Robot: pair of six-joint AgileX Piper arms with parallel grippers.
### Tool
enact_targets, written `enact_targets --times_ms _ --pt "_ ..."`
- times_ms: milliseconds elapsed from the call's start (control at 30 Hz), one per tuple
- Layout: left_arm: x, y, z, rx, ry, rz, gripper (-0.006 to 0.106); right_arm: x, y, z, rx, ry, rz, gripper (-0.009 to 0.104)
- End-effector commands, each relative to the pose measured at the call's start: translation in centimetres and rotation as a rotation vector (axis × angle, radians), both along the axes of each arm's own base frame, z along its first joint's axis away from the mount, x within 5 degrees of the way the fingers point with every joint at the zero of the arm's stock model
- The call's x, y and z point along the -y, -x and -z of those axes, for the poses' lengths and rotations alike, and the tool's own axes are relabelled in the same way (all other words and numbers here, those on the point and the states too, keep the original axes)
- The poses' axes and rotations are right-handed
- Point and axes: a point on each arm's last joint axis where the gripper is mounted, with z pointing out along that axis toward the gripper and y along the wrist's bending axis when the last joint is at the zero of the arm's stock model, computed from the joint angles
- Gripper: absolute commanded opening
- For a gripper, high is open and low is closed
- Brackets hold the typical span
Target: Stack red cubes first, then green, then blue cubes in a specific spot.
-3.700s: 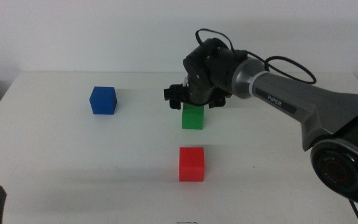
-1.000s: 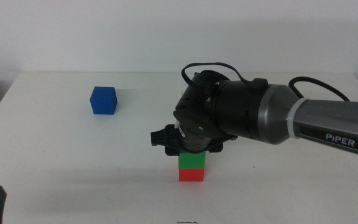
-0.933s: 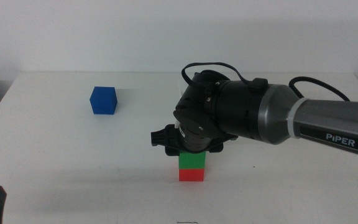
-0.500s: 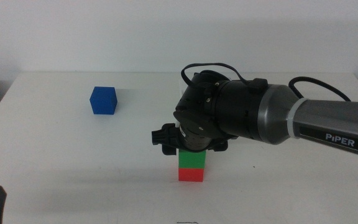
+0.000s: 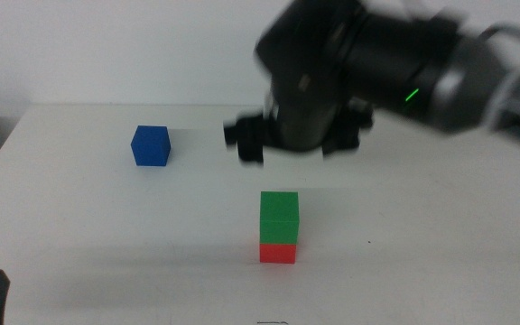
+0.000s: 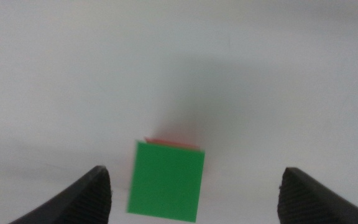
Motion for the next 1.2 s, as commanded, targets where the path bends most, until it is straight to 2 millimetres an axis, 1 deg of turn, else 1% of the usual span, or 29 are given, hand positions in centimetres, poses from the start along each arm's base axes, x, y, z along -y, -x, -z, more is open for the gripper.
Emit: enact_targets --times_ms 0,133,233,333,500,633,700,733,900,1033,1167 --pt "0.0 0.1 -0.9 0.097 0.005 0.000 0.094 2.8 1.5 -6.7 0.098 -0.013 -0.033 0.084" --pt "0.0 0.1 -0.9 0.097 0.005 0.000 0.094 5.2 3.4 -10.9 0.182 -0.027 -0.141 0.084" --pt "0.0 0.1 -0.9 0.097 0.005 0.000 0.094 7.3 4.9 -13.4 0.221 -0.050 -0.222 0.084" --pt "0.0 0.1 -0.9 0.097 0.005 0.000 0.094 9.9 6.7 -15.9 0.263 -0.098 -0.285 0.083" --pt "0.0 0.1 -0.9 0.097 0.005 0.000 0.094 15.3 10.6 -20.1 0.375 -0.175 -0.365 0.082" --pt "0.0 0.1 -0.9 0.097 0.005 0.000 0.094 18.9 13.6 -22.1 0.481 -0.172 -0.389 0.082" --pt "0.0 0.1 -0.9 0.097 0.005 0.000 0.094 20.2 15.2 -22.3 0.509 -0.165 -0.401 0.082" --pt "0.0 0.1 -0.9 0.097 0.005 0.000 0.094 20.6 15.8 -22.0 0.509 -0.165 -0.405 0.082" --pt "0.0 0.1 -0.9 0.097 0.005 0.000 0.094 22.2 19.3 -19.8 0.525 -0.228 -0.465 0.082" --pt "0.0 0.1 -0.9 0.097 0.005 0.000 0.094 22.9 20.7 -17.6 0.524 -0.246 -0.489 0.082" --pt "0.0 0.1 -0.9 0.097 0.005 0.000 0.094 22.7 21.3 -16.2 0.492 -0.273 -0.527 0.082"
